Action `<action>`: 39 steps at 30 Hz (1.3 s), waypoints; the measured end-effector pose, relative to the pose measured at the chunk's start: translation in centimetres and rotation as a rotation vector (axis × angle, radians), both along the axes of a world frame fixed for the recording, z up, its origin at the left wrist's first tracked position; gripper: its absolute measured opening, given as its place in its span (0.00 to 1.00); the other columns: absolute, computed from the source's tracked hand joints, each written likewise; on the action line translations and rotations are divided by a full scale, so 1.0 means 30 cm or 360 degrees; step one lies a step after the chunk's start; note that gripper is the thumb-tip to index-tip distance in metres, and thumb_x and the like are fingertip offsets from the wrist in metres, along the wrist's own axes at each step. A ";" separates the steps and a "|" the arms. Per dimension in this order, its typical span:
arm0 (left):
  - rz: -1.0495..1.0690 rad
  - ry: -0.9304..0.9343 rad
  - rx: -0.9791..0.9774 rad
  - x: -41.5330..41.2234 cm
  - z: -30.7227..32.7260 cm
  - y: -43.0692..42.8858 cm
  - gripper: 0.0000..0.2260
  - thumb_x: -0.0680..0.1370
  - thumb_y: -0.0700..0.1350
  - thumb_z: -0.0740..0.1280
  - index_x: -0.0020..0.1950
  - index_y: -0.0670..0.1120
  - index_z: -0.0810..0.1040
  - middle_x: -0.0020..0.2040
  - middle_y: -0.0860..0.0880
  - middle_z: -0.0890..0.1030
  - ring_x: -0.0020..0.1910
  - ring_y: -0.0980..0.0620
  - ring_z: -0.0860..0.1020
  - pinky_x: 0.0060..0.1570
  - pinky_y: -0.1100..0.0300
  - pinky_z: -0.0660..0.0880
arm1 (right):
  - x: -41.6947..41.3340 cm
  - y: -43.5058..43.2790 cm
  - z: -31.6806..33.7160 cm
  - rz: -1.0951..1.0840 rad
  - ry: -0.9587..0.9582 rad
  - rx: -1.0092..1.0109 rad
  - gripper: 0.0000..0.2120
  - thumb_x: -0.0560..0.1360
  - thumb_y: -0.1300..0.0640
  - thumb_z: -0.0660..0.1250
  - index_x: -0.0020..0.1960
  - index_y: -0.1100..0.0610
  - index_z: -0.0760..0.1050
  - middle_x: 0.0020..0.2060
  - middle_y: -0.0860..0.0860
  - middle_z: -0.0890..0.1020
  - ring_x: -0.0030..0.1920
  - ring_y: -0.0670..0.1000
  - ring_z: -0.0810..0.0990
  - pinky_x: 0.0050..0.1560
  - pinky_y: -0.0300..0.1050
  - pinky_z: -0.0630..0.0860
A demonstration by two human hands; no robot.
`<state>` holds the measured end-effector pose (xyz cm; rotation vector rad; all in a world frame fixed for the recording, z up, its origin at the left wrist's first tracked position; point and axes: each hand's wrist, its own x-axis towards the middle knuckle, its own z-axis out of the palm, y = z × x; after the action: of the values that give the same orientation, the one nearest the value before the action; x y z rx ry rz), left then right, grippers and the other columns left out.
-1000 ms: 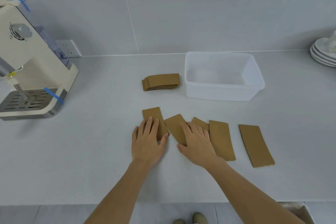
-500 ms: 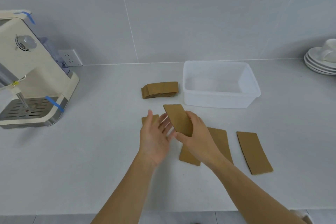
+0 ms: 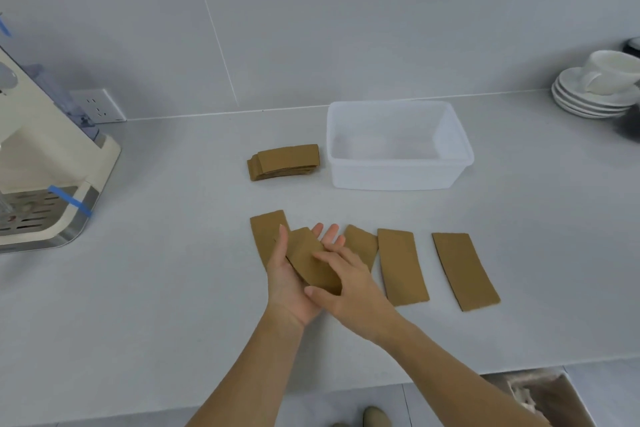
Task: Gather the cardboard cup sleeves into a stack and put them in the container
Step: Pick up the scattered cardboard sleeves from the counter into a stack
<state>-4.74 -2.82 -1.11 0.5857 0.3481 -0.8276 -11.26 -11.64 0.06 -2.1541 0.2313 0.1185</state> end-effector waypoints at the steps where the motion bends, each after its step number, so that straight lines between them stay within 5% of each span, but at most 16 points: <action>1: -0.0005 0.0006 -0.0006 -0.002 -0.003 -0.005 0.33 0.69 0.65 0.62 0.67 0.46 0.72 0.63 0.46 0.79 0.63 0.48 0.75 0.63 0.46 0.69 | -0.002 -0.007 0.000 0.0024 0.0022 -0.0038 0.27 0.74 0.49 0.65 0.71 0.52 0.64 0.75 0.47 0.59 0.74 0.49 0.54 0.74 0.46 0.52; 7: -0.0070 0.0046 -0.0009 -0.015 -0.001 -0.037 0.34 0.66 0.64 0.65 0.66 0.47 0.72 0.62 0.46 0.80 0.63 0.47 0.75 0.58 0.45 0.72 | -0.002 -0.071 0.032 0.0174 0.0161 -0.0169 0.28 0.74 0.44 0.63 0.71 0.52 0.65 0.74 0.46 0.62 0.73 0.48 0.57 0.73 0.47 0.53; 10: -0.0102 0.0053 -0.0004 -0.017 -0.002 -0.046 0.31 0.69 0.64 0.63 0.66 0.47 0.73 0.61 0.45 0.80 0.61 0.45 0.77 0.55 0.44 0.74 | 0.001 -0.120 0.043 0.0100 0.0185 -0.0020 0.20 0.73 0.45 0.64 0.62 0.50 0.73 0.60 0.49 0.77 0.61 0.49 0.73 0.63 0.50 0.71; 13: -0.0121 0.0063 -0.0022 -0.020 -0.005 -0.055 0.31 0.68 0.63 0.65 0.65 0.46 0.73 0.61 0.44 0.80 0.61 0.42 0.77 0.56 0.43 0.74 | -0.009 -0.163 0.051 -0.0080 0.0199 0.0126 0.10 0.73 0.49 0.65 0.50 0.53 0.77 0.49 0.49 0.82 0.51 0.47 0.79 0.55 0.46 0.76; 16: -0.0072 0.0105 -0.0052 -0.029 -0.011 -0.062 0.31 0.66 0.60 0.68 0.64 0.45 0.74 0.62 0.42 0.79 0.63 0.43 0.76 0.65 0.44 0.68 | -0.017 -0.191 0.044 -0.0247 0.0231 -0.0036 0.13 0.75 0.51 0.64 0.57 0.53 0.75 0.52 0.50 0.80 0.53 0.50 0.78 0.55 0.45 0.75; 21: -0.0021 0.0119 -0.0042 -0.030 -0.013 -0.069 0.28 0.71 0.60 0.65 0.65 0.44 0.74 0.61 0.41 0.80 0.62 0.43 0.75 0.60 0.42 0.72 | -0.026 -0.207 -0.014 -0.0534 0.0319 -0.0771 0.25 0.75 0.44 0.61 0.68 0.56 0.64 0.67 0.54 0.71 0.67 0.55 0.68 0.66 0.49 0.63; 25: -0.0023 0.0085 -0.0007 -0.032 -0.013 -0.068 0.27 0.72 0.60 0.64 0.65 0.44 0.74 0.61 0.41 0.80 0.62 0.44 0.76 0.63 0.43 0.69 | -0.056 -0.209 -0.067 -0.0606 0.0474 -0.0875 0.34 0.75 0.40 0.59 0.73 0.56 0.53 0.72 0.56 0.62 0.72 0.58 0.60 0.70 0.52 0.58; 31: 0.0001 0.0092 0.0013 -0.037 -0.021 -0.058 0.27 0.73 0.59 0.64 0.65 0.44 0.74 0.60 0.41 0.80 0.61 0.44 0.76 0.65 0.43 0.68 | -0.059 -0.201 -0.074 -0.0533 0.0491 -0.1103 0.23 0.76 0.47 0.57 0.66 0.58 0.62 0.66 0.57 0.68 0.68 0.58 0.65 0.65 0.52 0.63; 36: -0.0008 0.0098 0.0009 -0.042 -0.021 -0.063 0.27 0.73 0.59 0.64 0.65 0.43 0.74 0.61 0.42 0.80 0.62 0.44 0.76 0.65 0.43 0.68 | -0.052 -0.237 -0.019 -0.0513 0.0577 -0.0860 0.19 0.73 0.52 0.61 0.61 0.59 0.66 0.61 0.57 0.73 0.62 0.57 0.70 0.62 0.51 0.68; 39: -0.0048 0.0086 0.0017 -0.044 -0.006 -0.084 0.27 0.72 0.59 0.65 0.64 0.43 0.74 0.61 0.42 0.80 0.62 0.45 0.76 0.64 0.44 0.69 | -0.047 -0.268 0.045 -0.0609 0.0588 -0.0426 0.22 0.72 0.53 0.63 0.64 0.58 0.66 0.59 0.55 0.74 0.58 0.56 0.73 0.60 0.53 0.73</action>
<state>-6.07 -5.33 -1.29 0.5805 0.3936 -0.8725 -12.68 -19.67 1.42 -2.2946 0.9108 0.2764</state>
